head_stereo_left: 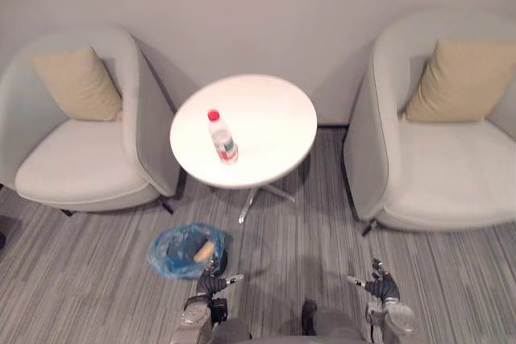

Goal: Gather rubbish on tea table into small bin, then transfer packed bag to large trash can.

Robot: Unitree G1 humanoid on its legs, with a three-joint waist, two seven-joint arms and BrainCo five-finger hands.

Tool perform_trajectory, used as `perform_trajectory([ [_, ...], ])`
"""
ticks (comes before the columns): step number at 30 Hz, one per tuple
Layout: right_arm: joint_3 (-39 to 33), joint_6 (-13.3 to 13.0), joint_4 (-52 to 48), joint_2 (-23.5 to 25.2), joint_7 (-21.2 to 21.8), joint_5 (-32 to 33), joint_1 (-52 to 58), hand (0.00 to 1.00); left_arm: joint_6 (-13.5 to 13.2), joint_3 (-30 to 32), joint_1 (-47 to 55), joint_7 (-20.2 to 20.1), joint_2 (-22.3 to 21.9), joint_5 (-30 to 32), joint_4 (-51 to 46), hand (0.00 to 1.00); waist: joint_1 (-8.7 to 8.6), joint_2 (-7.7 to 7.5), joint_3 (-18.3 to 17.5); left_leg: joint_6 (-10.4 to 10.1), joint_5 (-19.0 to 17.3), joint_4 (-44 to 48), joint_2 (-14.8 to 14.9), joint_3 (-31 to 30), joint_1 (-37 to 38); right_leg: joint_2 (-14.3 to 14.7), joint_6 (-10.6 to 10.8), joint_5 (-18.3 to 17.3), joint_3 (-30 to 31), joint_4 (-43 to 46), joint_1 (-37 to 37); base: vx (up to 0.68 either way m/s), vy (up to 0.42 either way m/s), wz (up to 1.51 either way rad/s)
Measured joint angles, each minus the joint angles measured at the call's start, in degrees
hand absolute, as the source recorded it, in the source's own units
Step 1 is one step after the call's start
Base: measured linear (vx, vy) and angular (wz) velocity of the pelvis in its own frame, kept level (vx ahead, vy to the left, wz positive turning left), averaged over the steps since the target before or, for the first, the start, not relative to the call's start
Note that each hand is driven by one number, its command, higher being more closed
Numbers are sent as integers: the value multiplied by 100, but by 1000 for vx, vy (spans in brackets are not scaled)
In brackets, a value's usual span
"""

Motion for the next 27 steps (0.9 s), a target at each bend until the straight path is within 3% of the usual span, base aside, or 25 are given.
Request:
perform_trajectory([
  [2, -10, 1, -34, 9, -10, 3, -2, 0, 0, 1, 27, 3, 9, -2, -52, 0, 29, 7, 3, 121, -96, -476, -42, 294, -332, -39, -12, -25, -49, -243, 226, 179, -54, 19],
  [5, -176, 10, -26, -6, -16, 13, 18, 0, 7, -29, 40, -1, 6, -1, -59, 0, 155, 9, 12, -19, 52, -2417, -364, 477, -413, -166, 150, -61, -131, -332, 412, 225, 36, 18],
  [6, -262, 17, -7, -14, -32, 16, 47, 0, 8, -47, 67, -2, 5, -1, -61, 0, 151, 79, -5, -83, 625, -3454, -493, 532, -307, -156, 265, -161, -234, -334, 514, 288, 98, 32],
  [7, -277, 19, 14, -70, -50, 16, 46, 0, 8, -51, 95, 0, -1, 0, -64, 0, 152, 137, -26, -86, 984, -3737, -501, 551, -292, -101, 314, -206, -241, -325, 541, 282, 136, 26],
  [8, -284, 24, 144, -104, -94, 16, -1, 0, 15, -50, 130, 1, 37, 1, -42, 0, 161, 182, -26, 395, 1285, -3884, -516, 572, -233, -70, 394, -304, -206, -315, 623, 269, 139, 9],
  [10, -218, 35, 187, -36, -100, 14, -60, 0, 30, -43, 169, 4, 162, 1, -54, 0, 198, -155, -45, 483, 1157, -3997, -833, 600, -119, -374, 572, -495, -163, -284, 681, 290, 137, 16],
  [12, -220, 37, 191, -10, -98, -9, -125, 0, 27, -55, 184, -2, 167, 2, -56, 0, 245, -271, -53, 548, 857, -3955, -1050, 620, -79, -606, 706, -722, -163, -48, 667, 194, 93, 13],
  [14, -217, 48, 284, -24, -84, -39, -122, 0, 33, -66, 187, -1, 154, 0, -42, 0, 300, -274, -66, 613, 629, -3970, -1268, 662, 158, -857, 884, -901, 49, 710, 534, 274, 129, 5],
  [15, -159, 78, 317, -10, -78, -76, -156, 0, 32, -87, 242, -4, 158, 0, -38, 0, 288, -266, -78, 675, 562, -4081, -1359, 635, 380, -966, 998, -838, 318, 1686, 208, 267, 114, 11],
  [17, -120, 104, 325, 62, -54, -140, -155, 0, 33, -220, 238, -3, 273, 0, -39, 0, 245, -206, -117, 772, 460, -4102, -1445, 472, 609, -1065, 1261, -700, 506, 2799, -200, 298, 61, 43],
  [18, -120, 132, 344, 84, 4, -169, -167, 0, 34, -264, 206, -2, 357, 0, -39, 0, 168, -243, -124, 859, 380, -4069, -1462, 285, 714, -1041, 1068, -895, 583, 3243, -430, 298, 9, 67],
  [20, -125, 132, 346, 49, 20, -179, -174, 0, 35, -253, 202, 3, 382, -1, -38, 0, 134, -277, -140, 804, 393, -4061, -1434, -20, 853, -905, 845, -1122, 571, 3076, -748, 349, -74, 86],
  [23, -127, 134, 374, -22, 20, -178, -167, 0, 37, -234, 171, 3, 360, -4, -38, 0, 125, -254, -130, 787, 388, -4058, -1288, -370, 952, -608, 796, -1135, 919, 2351, -1048, 235, -137, 74],
  [25, -126, 132, 369, -2, 16, -177, -148, 0, 28, -233, 212, 3, 401, -4, -32, 0, 127, -329, -149, 542, 347, -4014, -1219, -574, 1022, -405, 829, -737, 1449, 1254, -1017, 215, -212, 79],
  [26, -126, 129, 367, 40, 17, -173, -98, 0, 20, -231, 201, 3, 467, -4, -29, 0, 129, -534, -153, 360, 226, -3956, -1341, -672, 1079, -533, 757, 75, 1611, 787, -967, 205, -272, 77],
  [27, -145, 137, 436, -7, 9, -170, -130, 0, 36, -196, 145, -4, 335, -4, 181, 0, 134, -434, -154, 228, 126, -3867, -1196, -855, 1104, -453, 745, 43, 1396, 943, -893, 231, -325, 62],
])
